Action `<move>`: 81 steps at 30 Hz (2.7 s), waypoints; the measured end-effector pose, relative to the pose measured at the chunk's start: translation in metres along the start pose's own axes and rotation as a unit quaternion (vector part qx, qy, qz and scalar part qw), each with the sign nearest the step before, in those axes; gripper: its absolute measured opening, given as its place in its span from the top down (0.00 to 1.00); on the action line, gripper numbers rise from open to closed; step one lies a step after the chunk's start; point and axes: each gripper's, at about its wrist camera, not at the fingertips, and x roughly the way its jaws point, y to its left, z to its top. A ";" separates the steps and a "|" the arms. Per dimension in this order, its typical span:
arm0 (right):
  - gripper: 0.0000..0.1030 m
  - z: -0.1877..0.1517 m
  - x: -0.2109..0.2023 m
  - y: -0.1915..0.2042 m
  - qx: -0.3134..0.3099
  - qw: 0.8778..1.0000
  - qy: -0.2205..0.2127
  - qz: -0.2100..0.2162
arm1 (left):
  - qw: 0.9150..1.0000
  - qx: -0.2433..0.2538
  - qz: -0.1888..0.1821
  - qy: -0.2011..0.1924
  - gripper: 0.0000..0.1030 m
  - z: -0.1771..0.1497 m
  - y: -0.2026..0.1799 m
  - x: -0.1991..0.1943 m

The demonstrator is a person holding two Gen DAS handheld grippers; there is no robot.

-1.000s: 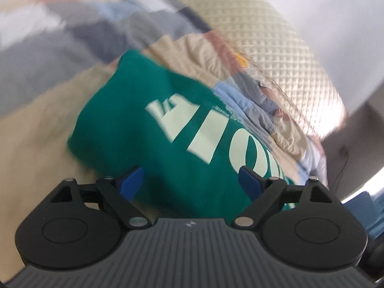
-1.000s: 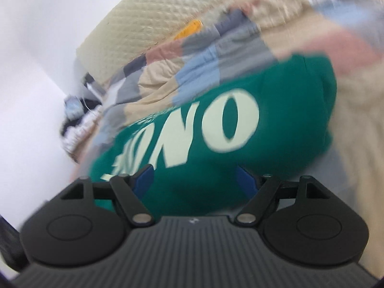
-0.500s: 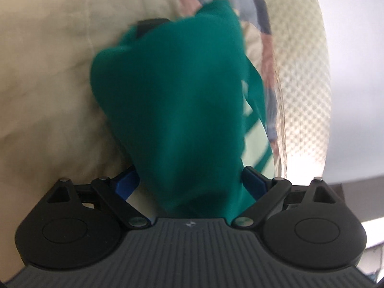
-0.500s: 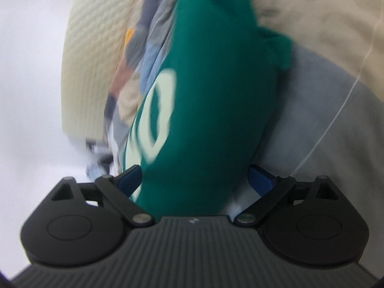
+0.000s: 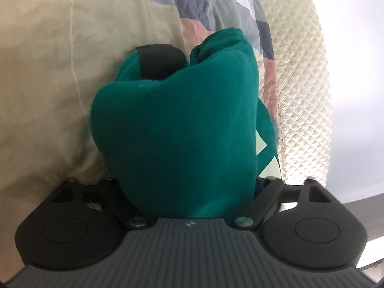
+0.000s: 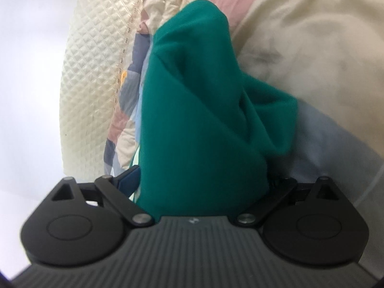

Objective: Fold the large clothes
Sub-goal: 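Lift the green hoodie bundle up with both tools, then carry the held hoodie bundle across the bed with both tools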

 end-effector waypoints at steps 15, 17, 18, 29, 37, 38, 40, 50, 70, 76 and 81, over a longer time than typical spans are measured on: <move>0.68 -0.016 -0.041 0.047 -0.153 0.988 -0.024 0.021 | 0.995 0.099 -0.003 -0.030 0.60 -0.008 -0.032 -0.028; 0.68 -0.021 -0.052 0.048 -0.155 0.987 -0.026 0.024 | 0.994 0.104 -0.009 -0.032 0.60 -0.009 -0.034 -0.034; 0.68 -0.024 -0.059 0.047 -0.154 0.988 -0.025 0.024 | 0.994 0.105 -0.010 -0.031 0.61 -0.008 -0.034 -0.036; 0.68 -0.040 -0.141 0.048 -0.171 0.985 -0.027 0.029 | 0.989 0.146 -0.019 -0.018 0.61 -0.029 -0.045 -0.096; 0.68 -0.050 -0.198 0.045 -0.180 0.983 -0.044 0.021 | 0.986 0.165 -0.024 0.023 0.61 -0.059 -0.046 -0.133; 0.68 -0.049 -0.203 0.047 -0.178 0.983 -0.046 0.026 | 0.985 0.168 -0.024 0.025 0.61 -0.061 -0.048 -0.136; 0.68 -0.044 -0.211 0.052 -0.175 0.983 -0.049 0.038 | 0.985 0.169 -0.027 0.031 0.61 -0.066 -0.054 -0.143; 0.68 0.016 -0.228 0.086 -0.200 0.973 -0.064 0.096 | 0.976 0.209 -0.060 0.021 0.61 -0.085 -0.137 -0.131; 0.68 0.251 -0.162 0.113 -0.160 0.973 -0.140 0.089 | 0.943 0.312 -0.095 0.063 0.61 -0.170 -0.369 0.135; 0.67 0.267 -0.097 0.041 -0.115 0.985 -0.129 0.025 | 0.928 0.357 -0.045 0.095 0.61 -0.191 -0.327 0.224; 0.68 0.260 -0.072 -0.023 -0.074 0.989 -0.124 0.016 | 0.907 0.403 -0.049 0.110 0.61 -0.204 -0.275 0.247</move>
